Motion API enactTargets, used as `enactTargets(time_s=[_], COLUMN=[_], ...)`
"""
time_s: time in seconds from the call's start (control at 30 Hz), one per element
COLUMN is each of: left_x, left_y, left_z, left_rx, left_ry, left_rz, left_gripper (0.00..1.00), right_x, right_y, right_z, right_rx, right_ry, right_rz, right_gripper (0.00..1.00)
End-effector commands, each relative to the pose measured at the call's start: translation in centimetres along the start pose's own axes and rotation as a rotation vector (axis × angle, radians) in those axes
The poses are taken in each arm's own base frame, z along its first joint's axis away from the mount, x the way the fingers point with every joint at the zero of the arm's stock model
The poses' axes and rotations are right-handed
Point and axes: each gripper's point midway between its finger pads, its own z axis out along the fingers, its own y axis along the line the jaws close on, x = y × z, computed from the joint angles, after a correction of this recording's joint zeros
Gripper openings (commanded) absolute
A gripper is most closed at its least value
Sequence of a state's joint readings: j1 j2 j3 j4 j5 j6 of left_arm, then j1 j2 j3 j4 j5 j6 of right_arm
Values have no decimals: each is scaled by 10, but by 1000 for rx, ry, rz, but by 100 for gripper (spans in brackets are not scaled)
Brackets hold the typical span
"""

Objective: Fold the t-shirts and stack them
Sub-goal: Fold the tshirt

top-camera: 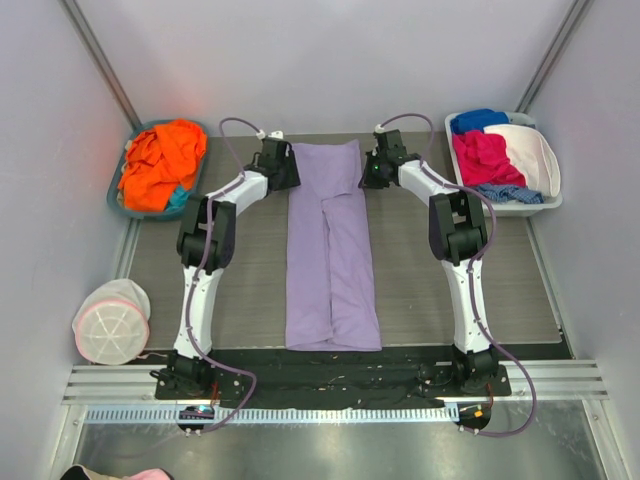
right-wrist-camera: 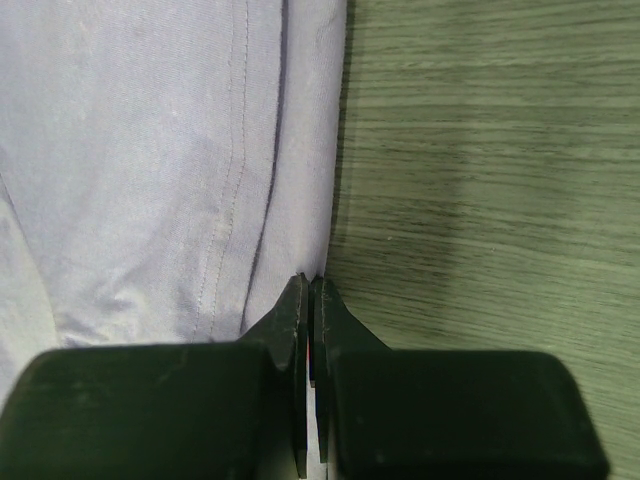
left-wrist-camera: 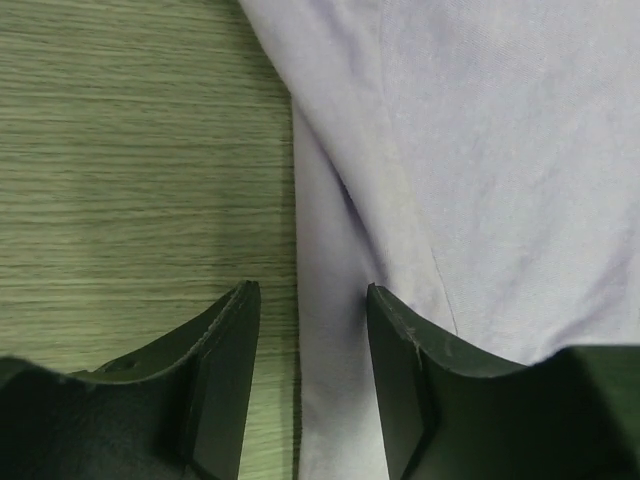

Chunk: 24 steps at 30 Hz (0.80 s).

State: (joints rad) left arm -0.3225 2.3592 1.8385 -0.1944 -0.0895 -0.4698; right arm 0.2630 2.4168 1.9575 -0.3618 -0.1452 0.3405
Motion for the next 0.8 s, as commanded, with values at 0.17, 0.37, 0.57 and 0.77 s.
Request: enactTargets(time_s=[0.17,0.37,0.57,0.77], left_x=[2,10,9,9], left_y=[-9,2,16,29], left_z=[4,-1,-8,-7], left_rx=[36,5,-11,-26], left_ry=[16,32,31,41], left_rz=[-12,3,-1,-10], left_gripper=[29,14,15,15], right_x=[24,26,23,21], right_y=[-27,-34,-40,-46], right_z=[-2,-1,-3,-5], right_rx=[76,91,107,129], right_ry=[78,83,74,67], right_rz=[13,25,37,49], right_gripper=[1,1,1,1])
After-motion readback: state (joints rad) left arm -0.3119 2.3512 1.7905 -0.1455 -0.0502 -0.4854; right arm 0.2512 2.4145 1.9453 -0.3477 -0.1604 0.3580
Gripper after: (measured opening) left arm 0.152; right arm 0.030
